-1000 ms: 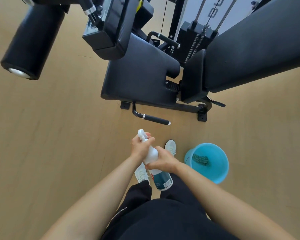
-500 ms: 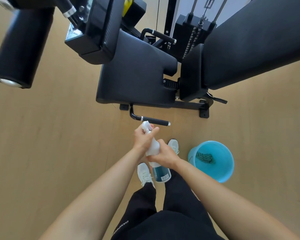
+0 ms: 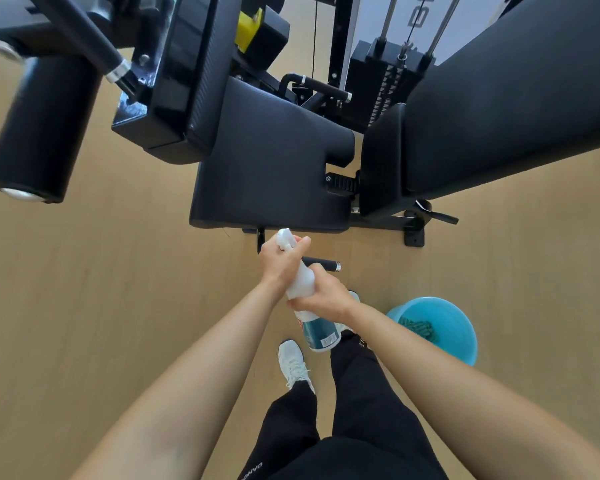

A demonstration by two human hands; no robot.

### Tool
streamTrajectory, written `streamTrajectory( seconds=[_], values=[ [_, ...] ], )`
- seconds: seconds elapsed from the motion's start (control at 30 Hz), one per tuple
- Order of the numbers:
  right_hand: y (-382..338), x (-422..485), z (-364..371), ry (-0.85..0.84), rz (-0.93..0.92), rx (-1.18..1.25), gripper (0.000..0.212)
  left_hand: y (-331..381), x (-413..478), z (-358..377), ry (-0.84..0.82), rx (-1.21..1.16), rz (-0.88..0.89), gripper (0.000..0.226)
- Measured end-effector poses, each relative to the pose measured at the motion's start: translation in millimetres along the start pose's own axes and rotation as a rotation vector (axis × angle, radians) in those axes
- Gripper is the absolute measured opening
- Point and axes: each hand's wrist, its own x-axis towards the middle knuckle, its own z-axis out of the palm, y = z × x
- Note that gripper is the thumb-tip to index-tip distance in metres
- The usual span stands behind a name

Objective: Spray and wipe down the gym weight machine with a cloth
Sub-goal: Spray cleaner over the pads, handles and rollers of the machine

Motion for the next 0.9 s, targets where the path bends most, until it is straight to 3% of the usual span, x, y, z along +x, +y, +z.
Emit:
streamTrajectory(
  seconds=[0.17, 0.37, 0.47, 0.77, 0.9],
  values=[
    [-3, 8, -15, -0.031, 0.01, -0.025, 0.064, 9, 14, 6, -0.011, 0.055, -0.05, 0.029],
    [9, 6, -24, -0.042, 0.043, 0.0, 0.064, 9, 8, 22, -0.057, 0.041, -0.042, 0.015],
    [18, 0, -25, -0.077, 0.063, -0.005, 0.072, 0, 3, 27, -0.065, 0.042, -0.114, 0.023],
    [47, -21, 0, -0.149, 0.131, -0.087, 0.067, -43, -27, 23, -0.086, 0.032, -0.203, 0.023],
    [58, -30, 18, -0.163, 0.151, -0.119, 0.076, -63, -41, 19, -0.086, 0.004, -0.26, 0.029]
  ],
)
